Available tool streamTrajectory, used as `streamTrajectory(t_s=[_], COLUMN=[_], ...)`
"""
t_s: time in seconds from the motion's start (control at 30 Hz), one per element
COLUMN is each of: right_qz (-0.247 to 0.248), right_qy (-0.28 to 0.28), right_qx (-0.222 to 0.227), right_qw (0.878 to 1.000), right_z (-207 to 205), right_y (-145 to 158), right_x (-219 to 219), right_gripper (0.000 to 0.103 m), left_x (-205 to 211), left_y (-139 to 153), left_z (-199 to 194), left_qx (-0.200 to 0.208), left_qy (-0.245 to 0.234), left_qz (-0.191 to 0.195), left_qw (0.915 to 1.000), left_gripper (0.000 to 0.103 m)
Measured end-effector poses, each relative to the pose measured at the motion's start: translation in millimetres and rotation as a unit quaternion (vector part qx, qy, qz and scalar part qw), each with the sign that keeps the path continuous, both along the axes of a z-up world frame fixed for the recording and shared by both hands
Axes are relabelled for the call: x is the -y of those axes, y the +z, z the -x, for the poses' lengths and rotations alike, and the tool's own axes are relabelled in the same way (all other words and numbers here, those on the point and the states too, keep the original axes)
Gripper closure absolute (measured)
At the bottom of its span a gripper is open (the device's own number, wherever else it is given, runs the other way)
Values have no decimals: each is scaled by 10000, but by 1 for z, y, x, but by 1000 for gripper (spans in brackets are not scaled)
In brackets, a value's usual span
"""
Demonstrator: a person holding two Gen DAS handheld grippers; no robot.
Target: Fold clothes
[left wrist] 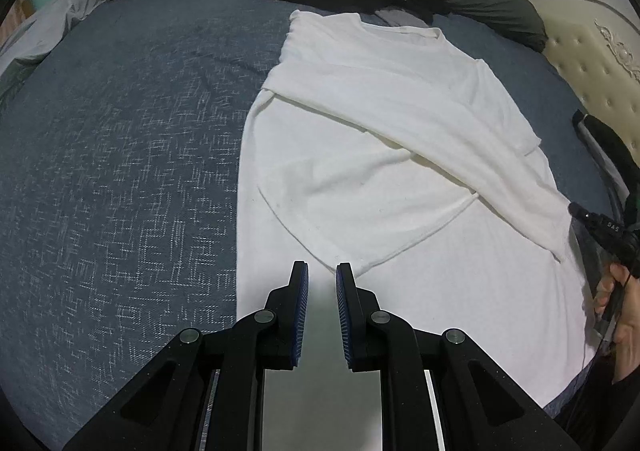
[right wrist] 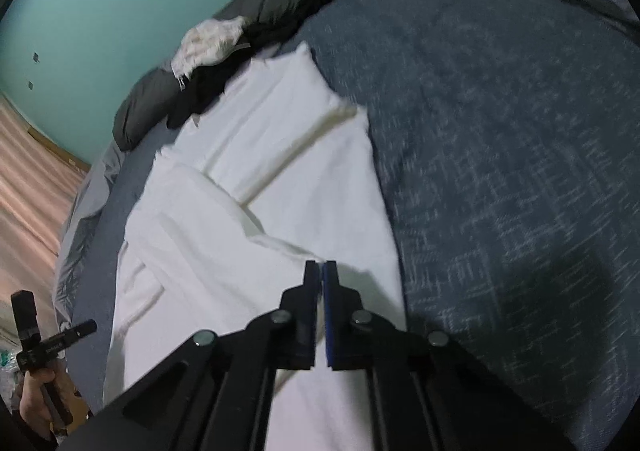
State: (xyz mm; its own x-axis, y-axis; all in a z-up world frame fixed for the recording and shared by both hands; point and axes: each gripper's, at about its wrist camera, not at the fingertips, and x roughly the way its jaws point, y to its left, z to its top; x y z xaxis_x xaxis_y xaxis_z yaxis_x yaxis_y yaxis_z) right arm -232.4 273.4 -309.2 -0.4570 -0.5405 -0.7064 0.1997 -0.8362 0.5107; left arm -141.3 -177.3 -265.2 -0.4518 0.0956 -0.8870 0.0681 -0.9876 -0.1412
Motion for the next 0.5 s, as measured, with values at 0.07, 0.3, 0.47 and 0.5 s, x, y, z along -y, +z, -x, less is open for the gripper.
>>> streamTrajectory(t_s=[0.07,0.3,0.47,0.5], right_qz=[54,242,456,466], right_qy=[-56,-325,-523,-525], right_qx=[-28,263,409,408], right_qw=[10000,9988,9967,9967], right_z=[0,2,5,5], right_y=[1,-17,-23,-23], right_x=[-3,-12,-18,-18], right_gripper=[101,101,101,101], left_x=[2,14,21,22], left_y=[0,-1,-5,-6], left_z=[-1,1,13,16], left_qx=[5,36,20,5], left_qy=[29,182,353,396], left_qz=[-6,-151,-183,-175], left_qw=[10000,9997,9992,9991], left_gripper=[88,88,88,88])
